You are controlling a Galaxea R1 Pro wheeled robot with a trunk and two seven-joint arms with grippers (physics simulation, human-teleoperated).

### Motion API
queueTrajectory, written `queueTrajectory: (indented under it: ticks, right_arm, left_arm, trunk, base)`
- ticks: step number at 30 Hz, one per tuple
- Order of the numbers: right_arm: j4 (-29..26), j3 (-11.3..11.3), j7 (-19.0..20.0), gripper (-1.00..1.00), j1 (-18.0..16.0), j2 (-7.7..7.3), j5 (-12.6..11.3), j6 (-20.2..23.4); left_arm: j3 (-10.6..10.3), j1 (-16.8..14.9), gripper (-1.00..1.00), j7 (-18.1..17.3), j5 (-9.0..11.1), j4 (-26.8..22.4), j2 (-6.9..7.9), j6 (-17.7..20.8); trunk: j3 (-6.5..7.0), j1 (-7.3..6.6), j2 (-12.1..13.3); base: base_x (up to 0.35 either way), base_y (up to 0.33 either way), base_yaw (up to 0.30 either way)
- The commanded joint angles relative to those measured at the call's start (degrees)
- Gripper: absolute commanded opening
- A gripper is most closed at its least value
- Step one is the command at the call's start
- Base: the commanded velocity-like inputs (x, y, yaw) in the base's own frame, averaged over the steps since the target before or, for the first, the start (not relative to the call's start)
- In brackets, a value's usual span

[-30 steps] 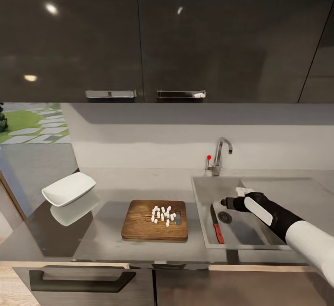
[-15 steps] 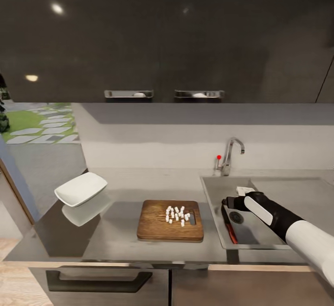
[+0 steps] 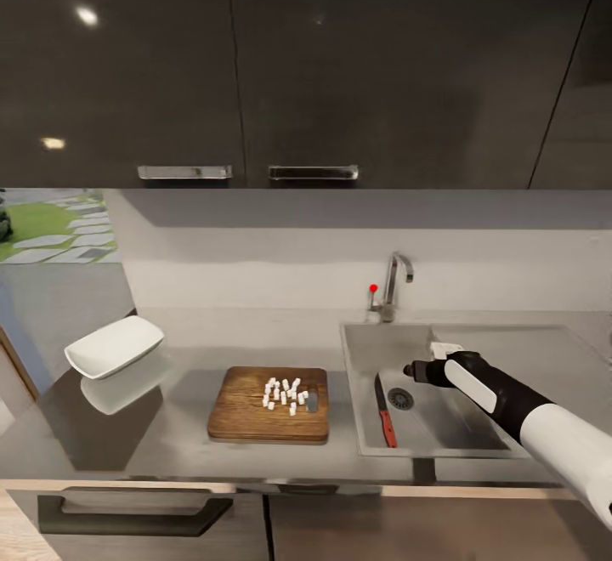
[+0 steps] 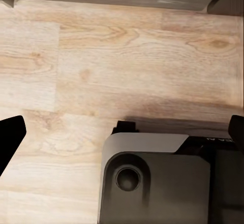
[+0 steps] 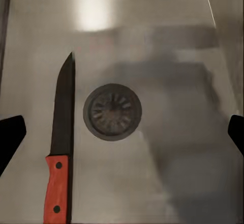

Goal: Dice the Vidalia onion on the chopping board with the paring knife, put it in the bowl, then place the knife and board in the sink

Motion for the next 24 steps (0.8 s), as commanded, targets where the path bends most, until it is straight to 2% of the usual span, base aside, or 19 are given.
queueTrajectory:
  ticks: [1, 5, 16, 24]
  right_arm:
    - [-0.2, 0.4, -0.5, 1.00, -0.1, -0.09, -0.6, 0.0]
    - [-0.2, 0.4, -0.6, 1.00, -0.1, -0.08, -0.6, 0.0]
    - [-0.2, 0.5, -1.9, 1.00, -0.1, 0.16, -0.6, 0.0]
    - [-0.2, 0.5, -1.9, 1.00, -0.1, 0.19, -0.5, 0.0]
  left_arm:
    - [-0.2, -0.1, 1.00, 0.1, 0.5, 0.3, -0.03, -0.5]
    - [-0.2, -0.1, 1.00, 0.1, 0.5, 0.3, -0.03, -0.5]
    - [-0.2, -0.1, 1.00, 0.1, 0.5, 0.3, 0.00, -0.5]
    - [-0.2, -0.1, 1.00, 0.1, 0.5, 0.3, 0.04, -0.5]
  trunk:
    - [-0.10, 0.02, -0.1]
    - [-0.10, 0.02, -0.1]
    - [-0.10, 0.02, -0.1]
    - [-0.10, 0.02, -0.1]
  base:
    - [0.000, -0.320, 0.000]
    - [0.000, -0.211, 0.000]
    - [0.000, -0.007, 0.000]
    - [-0.070, 0.233, 0.000]
